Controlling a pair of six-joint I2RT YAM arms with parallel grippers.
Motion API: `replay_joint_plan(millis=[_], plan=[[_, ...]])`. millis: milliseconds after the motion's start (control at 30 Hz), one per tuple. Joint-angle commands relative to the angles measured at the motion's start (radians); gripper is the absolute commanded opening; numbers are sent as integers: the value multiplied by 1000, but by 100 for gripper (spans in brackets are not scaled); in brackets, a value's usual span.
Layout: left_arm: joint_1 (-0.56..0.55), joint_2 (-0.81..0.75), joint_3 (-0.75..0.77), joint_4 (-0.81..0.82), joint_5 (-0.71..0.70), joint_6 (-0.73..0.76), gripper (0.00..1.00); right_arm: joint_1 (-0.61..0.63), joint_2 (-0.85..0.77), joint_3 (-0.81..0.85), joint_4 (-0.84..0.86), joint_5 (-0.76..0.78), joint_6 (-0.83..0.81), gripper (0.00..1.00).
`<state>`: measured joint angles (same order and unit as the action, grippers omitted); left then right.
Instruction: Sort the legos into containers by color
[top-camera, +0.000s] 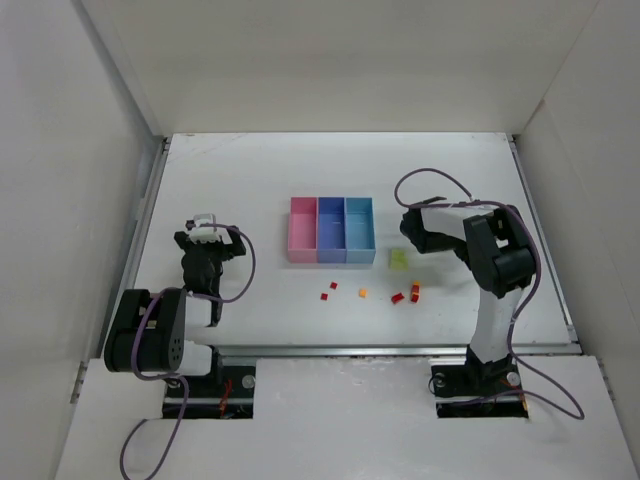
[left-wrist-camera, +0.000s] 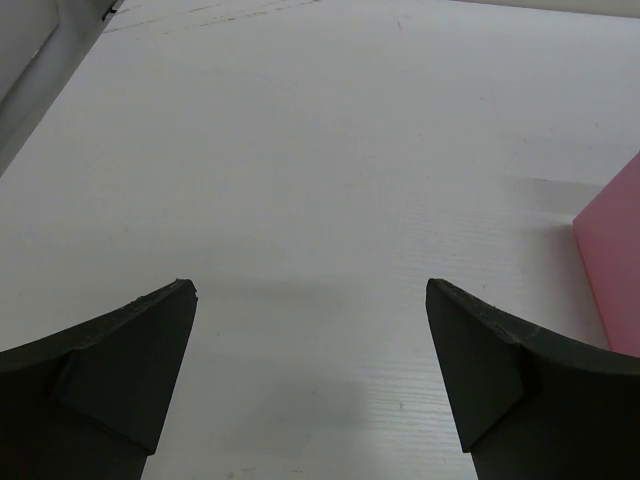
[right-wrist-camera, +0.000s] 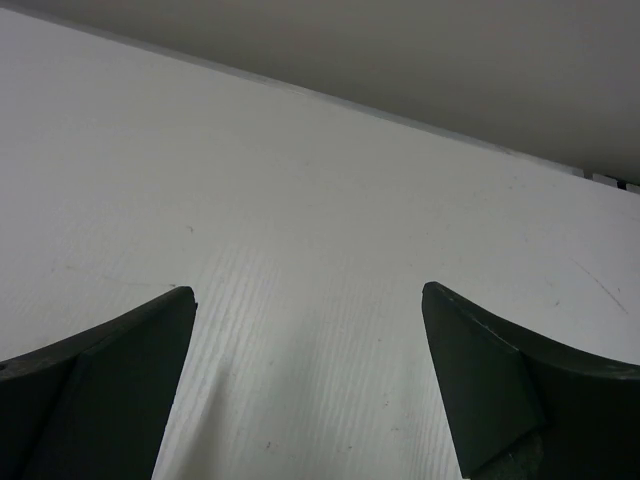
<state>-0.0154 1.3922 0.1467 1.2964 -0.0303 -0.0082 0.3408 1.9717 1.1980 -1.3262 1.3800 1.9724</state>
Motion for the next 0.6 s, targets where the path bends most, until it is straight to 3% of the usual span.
replay_joint_plan(millis=[0,367,500,567], plan=[[8,-5,25,224,12,-12,100,1,-22,18,-57,22,411,100],[8,-5,25,224,12,-12,100,36,-109,-24,-57,94,378,100],[20,-45,5,247,209,63,100,125,-203,11,-57,258,208,100],[34,-79,5,218,204,44,100,173,-282,37,-57,351,148,100]])
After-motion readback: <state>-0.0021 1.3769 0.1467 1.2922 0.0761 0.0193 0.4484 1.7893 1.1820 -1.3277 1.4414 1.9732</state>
